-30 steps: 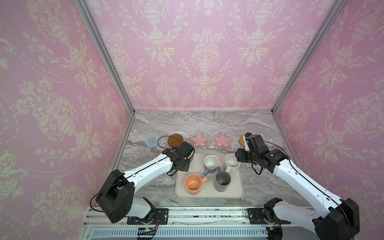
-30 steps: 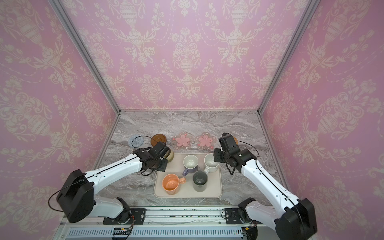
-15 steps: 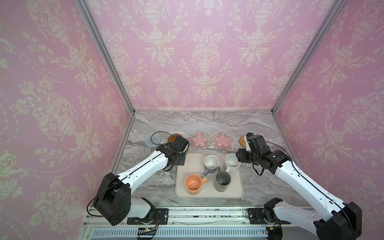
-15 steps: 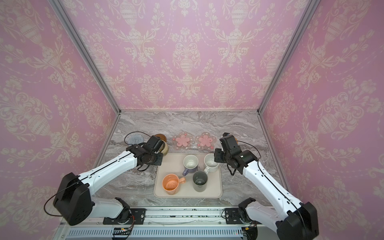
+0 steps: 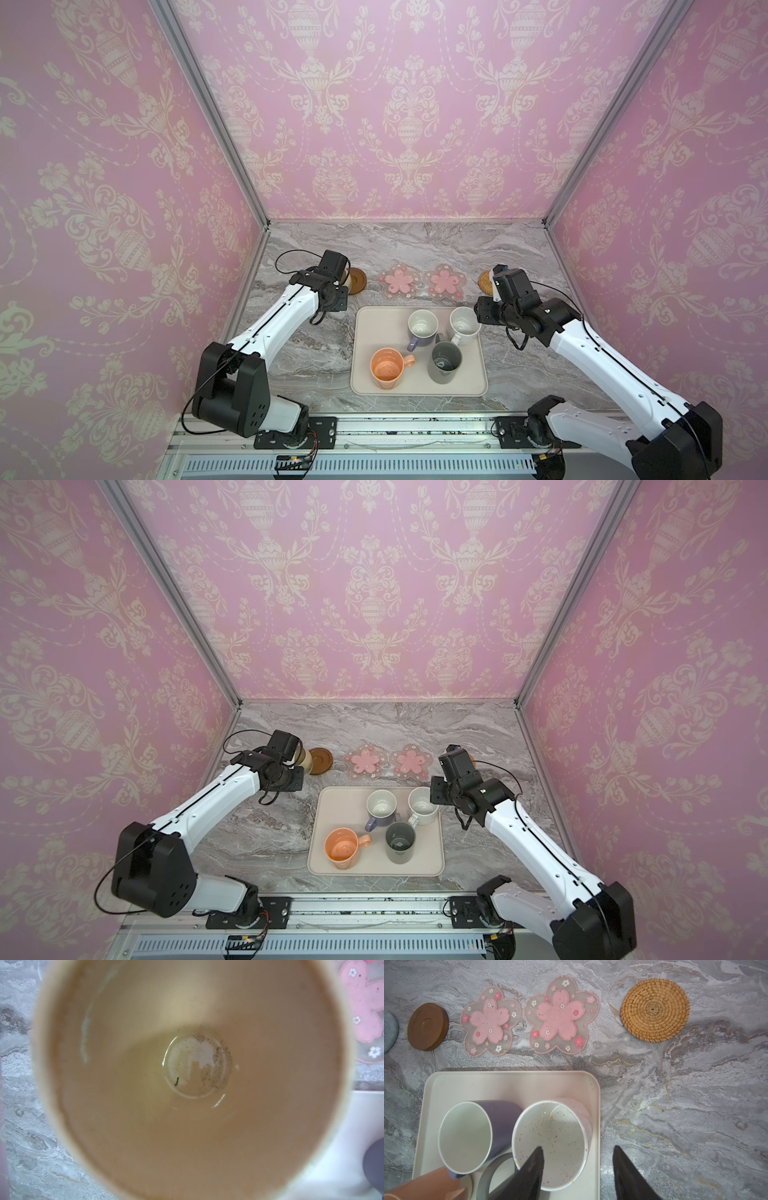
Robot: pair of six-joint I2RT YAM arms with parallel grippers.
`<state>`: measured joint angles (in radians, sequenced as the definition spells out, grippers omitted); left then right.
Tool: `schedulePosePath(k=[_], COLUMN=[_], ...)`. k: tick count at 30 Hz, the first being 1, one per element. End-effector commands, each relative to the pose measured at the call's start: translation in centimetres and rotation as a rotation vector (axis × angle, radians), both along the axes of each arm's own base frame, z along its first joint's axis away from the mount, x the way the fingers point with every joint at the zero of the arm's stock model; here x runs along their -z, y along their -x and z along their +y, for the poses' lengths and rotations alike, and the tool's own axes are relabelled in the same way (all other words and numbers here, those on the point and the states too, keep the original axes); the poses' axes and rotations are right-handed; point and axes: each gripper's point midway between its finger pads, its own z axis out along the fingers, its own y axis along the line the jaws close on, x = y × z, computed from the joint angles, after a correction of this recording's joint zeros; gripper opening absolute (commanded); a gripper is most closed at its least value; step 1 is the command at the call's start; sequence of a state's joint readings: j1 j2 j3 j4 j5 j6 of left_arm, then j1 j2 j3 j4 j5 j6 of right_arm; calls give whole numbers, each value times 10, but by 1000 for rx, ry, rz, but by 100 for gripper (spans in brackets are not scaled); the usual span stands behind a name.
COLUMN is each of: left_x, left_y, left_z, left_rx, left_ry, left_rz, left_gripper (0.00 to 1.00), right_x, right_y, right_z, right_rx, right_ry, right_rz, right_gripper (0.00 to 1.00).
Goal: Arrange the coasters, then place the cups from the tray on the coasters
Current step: 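Hold the cream mug beside the brown wooden coaster with the left gripper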
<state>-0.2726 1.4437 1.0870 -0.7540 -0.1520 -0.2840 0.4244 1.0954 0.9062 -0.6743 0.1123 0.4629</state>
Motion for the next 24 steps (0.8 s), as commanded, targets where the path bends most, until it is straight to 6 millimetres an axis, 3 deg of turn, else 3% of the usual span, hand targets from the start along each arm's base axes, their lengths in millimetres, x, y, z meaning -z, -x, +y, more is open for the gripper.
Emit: schedulePosePath(k=[1, 18, 24], left_x=[-15, -11, -5], left_y=[-21, -65, -81], left_z=[13, 85, 97], left_rx=[-2, -175, -183], left_ry=[-17, -31, -32], left_rz=[-39, -39, -22], left_gripper=[0, 0, 0], right_x=[-9, -7, -2], right_y=[-1, -9, -10], right_z=[-5, -8, -10], right_rx=[-1, 11, 8], right_ry=[45, 89, 116], right_rz=[-15, 3, 17], right_gripper=[55, 56, 56])
